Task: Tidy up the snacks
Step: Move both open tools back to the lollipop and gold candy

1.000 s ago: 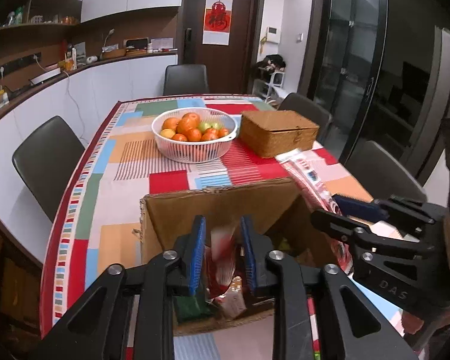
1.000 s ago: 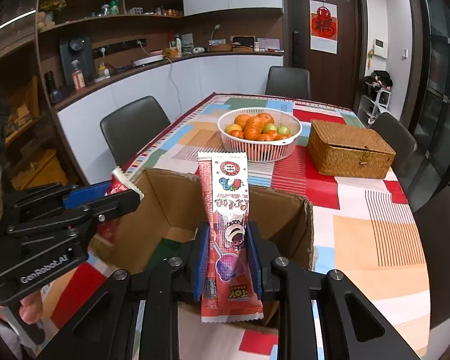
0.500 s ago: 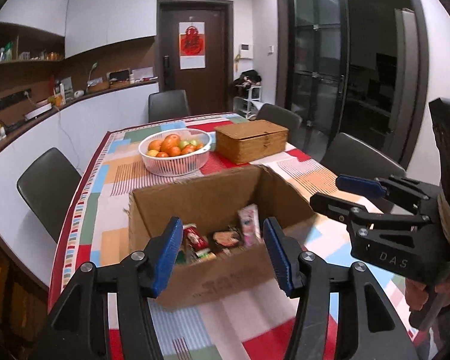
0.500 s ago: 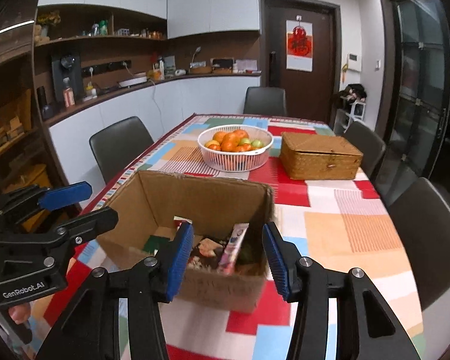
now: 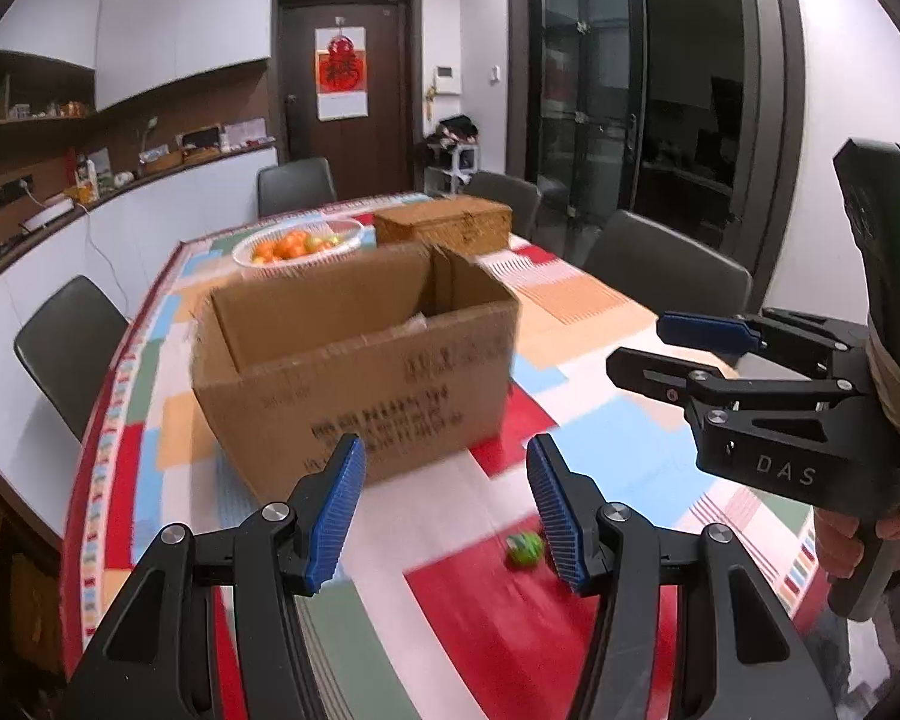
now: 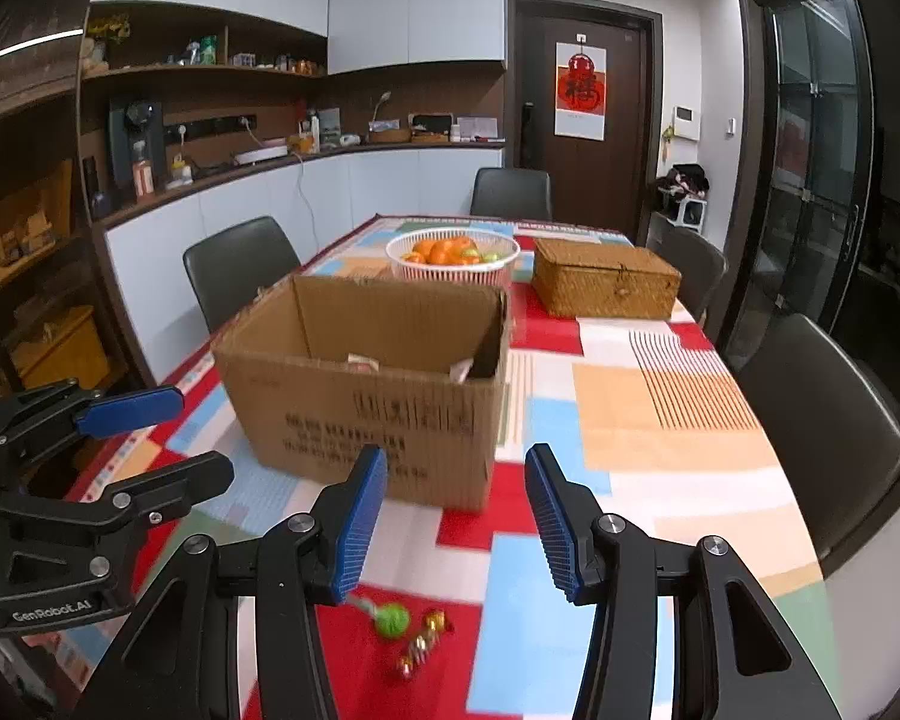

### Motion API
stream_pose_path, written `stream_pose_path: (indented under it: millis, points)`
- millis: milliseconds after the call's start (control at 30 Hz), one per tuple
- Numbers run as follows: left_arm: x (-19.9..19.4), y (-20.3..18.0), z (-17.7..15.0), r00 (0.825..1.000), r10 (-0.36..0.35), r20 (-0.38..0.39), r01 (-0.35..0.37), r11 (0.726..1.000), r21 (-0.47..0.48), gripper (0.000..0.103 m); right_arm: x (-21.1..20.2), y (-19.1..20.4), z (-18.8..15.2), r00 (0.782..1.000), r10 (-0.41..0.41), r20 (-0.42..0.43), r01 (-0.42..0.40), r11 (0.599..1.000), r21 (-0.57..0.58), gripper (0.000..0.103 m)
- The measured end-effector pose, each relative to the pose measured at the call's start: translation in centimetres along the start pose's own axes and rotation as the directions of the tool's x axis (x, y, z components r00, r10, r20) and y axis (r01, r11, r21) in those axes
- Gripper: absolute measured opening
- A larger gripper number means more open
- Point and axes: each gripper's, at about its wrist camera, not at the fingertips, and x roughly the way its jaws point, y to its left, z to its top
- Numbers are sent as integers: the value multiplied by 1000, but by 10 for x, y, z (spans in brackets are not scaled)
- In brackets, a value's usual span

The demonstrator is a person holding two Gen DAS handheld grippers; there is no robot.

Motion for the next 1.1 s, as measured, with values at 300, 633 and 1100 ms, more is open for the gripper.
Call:
stream_pose_path:
  millis: [300,633,1100]
  points:
    - [13,-19,-36,996,-51,-77,54,998,38,55,2,-1,-49,992,27,-123,-25,1000,19,49]
    - [54,-20,-66,976,-127,-178,132,991,16,54,25,-9,-92,966,49,-255,-27,996,89,49]
    - [122,-22,-71,940,-209,-269,200,978,-61,39,53,-20,-111,940,52,-338,-2,989,145,49]
